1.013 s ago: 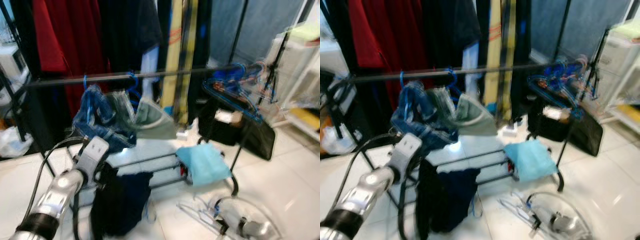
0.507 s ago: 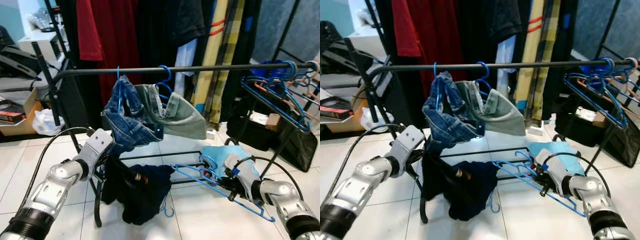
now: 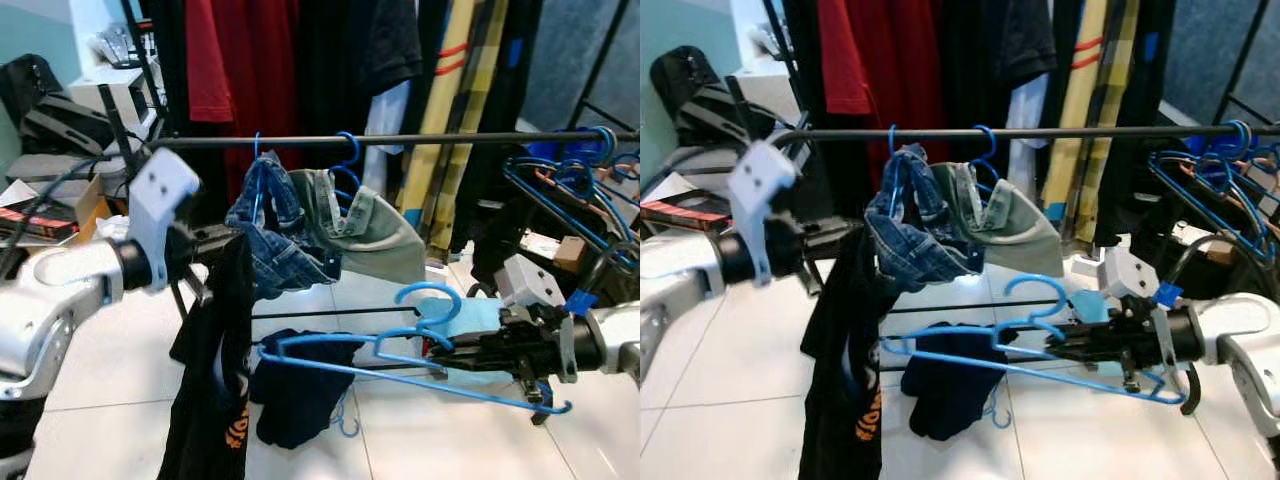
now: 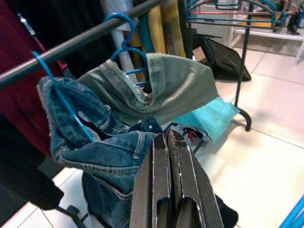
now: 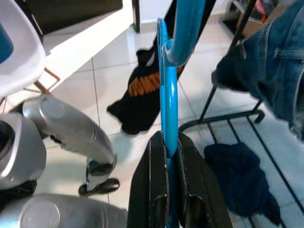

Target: Hang hanger

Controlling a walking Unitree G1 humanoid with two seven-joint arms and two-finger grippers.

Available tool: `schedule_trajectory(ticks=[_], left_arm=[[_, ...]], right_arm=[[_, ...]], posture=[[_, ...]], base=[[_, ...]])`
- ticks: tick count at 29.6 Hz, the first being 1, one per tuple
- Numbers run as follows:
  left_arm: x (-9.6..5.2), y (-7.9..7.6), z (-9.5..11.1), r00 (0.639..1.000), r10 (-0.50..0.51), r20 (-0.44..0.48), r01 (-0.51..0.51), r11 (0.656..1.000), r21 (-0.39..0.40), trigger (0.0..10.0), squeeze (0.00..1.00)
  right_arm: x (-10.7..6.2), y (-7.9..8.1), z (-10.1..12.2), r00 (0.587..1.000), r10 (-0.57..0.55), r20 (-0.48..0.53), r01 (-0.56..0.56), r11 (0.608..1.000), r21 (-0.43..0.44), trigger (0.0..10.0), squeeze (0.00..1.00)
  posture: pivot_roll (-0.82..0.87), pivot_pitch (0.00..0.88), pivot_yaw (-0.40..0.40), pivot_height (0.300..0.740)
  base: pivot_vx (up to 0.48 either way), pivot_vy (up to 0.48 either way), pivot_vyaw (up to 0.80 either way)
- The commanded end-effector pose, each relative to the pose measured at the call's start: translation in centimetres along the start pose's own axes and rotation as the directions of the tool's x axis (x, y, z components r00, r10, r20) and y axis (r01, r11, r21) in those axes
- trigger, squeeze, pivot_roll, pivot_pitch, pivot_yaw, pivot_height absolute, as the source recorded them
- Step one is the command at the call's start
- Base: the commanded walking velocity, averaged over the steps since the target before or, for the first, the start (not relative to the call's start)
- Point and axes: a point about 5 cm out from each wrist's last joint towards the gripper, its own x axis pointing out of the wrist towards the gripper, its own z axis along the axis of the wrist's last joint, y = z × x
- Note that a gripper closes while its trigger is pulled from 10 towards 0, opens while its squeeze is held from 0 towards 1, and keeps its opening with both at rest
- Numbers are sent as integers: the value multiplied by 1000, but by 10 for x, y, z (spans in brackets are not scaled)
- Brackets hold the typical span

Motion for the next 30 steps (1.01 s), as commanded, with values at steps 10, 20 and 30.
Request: schedule_trajectory(ticks=[10, 20, 30], left_arm=[[-10, 41, -1, 940, 300, -160, -268, 944, 194, 10000, 0], [15, 27, 27, 970, 241, -24, -235, 962, 137, 10000, 0], [27, 29, 45, 967, 254, 30, -255, 967, 21, 10000, 0]], right_arm=[[-25, -2, 46, 986, -162, -36, 156, 978, -137, 10000, 0], [4, 0, 46, 980, -197, -14, 193, 969, -156, 10000, 0], [17, -9, 48, 960, -281, 2, 277, 948, -158, 10000, 0]], posture=[[-101, 0, 30, 740], [-106, 0, 50, 740], [-109, 0, 53, 740]], base=[[0, 0, 0], [0, 0, 0], [0, 0, 0]])
